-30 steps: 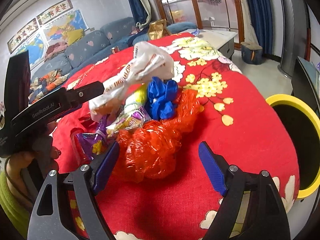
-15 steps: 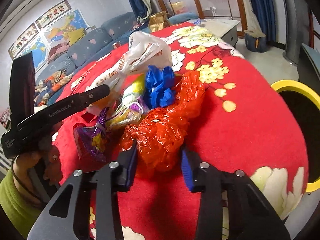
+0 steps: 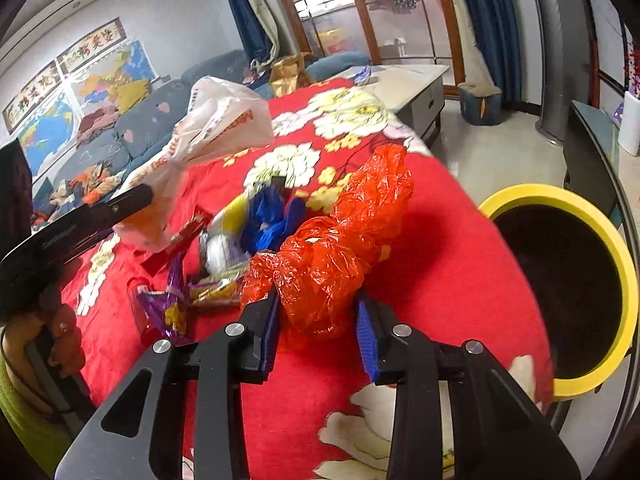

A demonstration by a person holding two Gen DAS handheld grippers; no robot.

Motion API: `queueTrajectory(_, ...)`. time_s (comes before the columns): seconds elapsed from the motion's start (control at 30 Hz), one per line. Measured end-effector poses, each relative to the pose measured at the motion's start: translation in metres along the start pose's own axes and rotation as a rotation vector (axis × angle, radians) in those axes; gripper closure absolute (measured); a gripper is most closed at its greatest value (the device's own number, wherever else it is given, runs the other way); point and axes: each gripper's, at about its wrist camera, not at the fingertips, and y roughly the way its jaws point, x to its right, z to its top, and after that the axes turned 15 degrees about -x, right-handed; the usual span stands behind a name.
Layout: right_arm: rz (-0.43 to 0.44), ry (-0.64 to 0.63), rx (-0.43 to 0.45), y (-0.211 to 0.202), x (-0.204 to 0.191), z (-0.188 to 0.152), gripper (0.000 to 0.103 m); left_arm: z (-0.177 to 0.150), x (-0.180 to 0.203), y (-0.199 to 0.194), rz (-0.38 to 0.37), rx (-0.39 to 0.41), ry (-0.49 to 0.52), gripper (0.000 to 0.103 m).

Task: Collect trash
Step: 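Carry the bag and cellophane over the yellow bin and open both tools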

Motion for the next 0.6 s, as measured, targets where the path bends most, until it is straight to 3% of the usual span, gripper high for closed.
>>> queueTrajectory(0.6, -0.030, 0.066, 0.121, -0.044, 0.033, 0.012, 0.071, -0.003, 0.047, -0.012, -0.059, 0.016, 0.070, 0.069)
